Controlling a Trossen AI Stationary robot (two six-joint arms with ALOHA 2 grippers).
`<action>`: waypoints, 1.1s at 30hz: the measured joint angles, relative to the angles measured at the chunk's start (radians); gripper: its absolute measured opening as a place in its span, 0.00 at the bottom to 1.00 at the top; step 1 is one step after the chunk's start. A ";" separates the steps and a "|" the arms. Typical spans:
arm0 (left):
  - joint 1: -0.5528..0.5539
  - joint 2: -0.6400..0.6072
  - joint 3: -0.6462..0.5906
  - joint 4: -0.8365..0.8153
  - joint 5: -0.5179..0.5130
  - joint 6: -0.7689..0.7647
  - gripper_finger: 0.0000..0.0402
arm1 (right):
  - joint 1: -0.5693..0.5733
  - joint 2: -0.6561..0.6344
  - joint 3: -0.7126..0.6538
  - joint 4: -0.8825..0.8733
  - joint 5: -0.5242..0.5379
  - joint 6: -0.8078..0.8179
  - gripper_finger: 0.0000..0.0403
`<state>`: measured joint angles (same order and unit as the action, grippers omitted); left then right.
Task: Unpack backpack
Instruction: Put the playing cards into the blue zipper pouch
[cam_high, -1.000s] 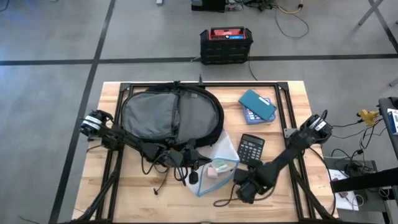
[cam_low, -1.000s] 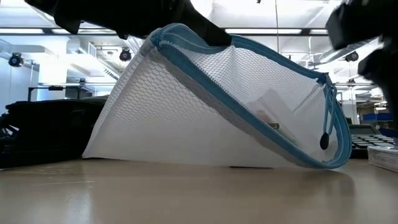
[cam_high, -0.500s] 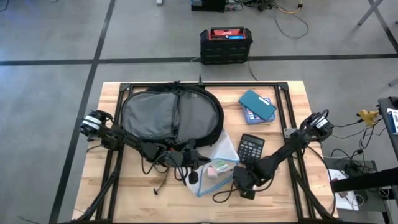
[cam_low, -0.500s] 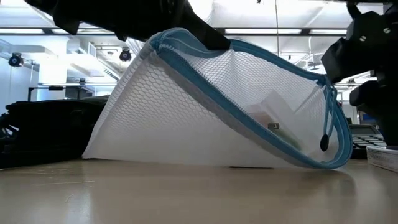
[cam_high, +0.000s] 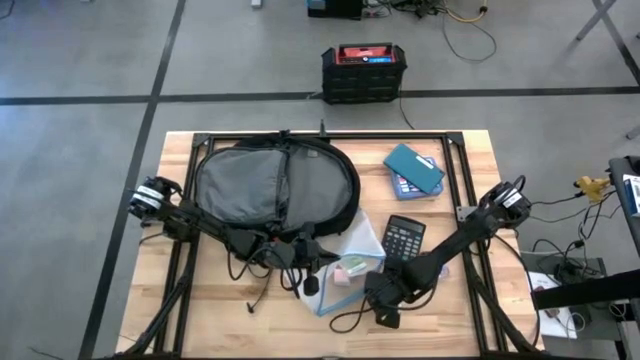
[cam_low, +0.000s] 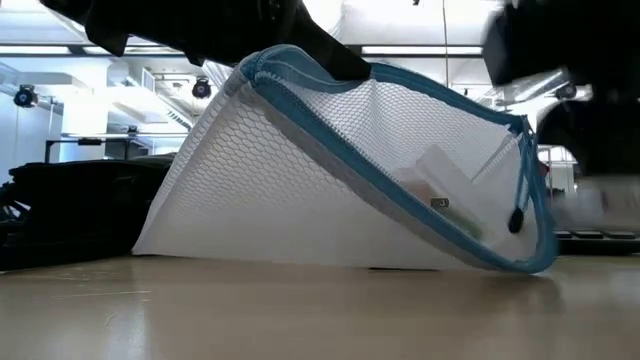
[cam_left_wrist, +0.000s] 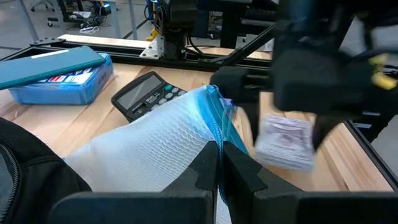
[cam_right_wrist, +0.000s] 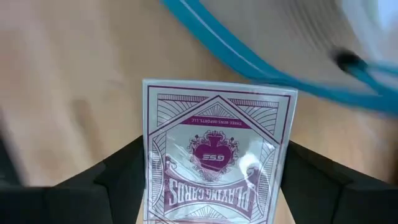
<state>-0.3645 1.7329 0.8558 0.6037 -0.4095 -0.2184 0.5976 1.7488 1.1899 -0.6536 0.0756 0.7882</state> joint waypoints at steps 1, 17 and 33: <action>0.000 0.000 0.000 0.000 0.000 0.000 0.00 | 0.000 0.001 0.015 0.014 0.017 -0.024 0.69; 0.000 0.000 0.000 0.003 0.005 0.000 0.00 | -0.040 0.061 0.031 0.344 0.042 -0.274 0.69; 0.005 0.000 -0.001 0.003 -0.002 0.007 0.00 | -0.242 0.070 0.012 0.244 0.239 -0.439 0.94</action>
<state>-0.3596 1.7329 0.8548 0.6065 -0.4110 -0.2115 0.3552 1.8187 1.2022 -0.4093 0.3149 0.3489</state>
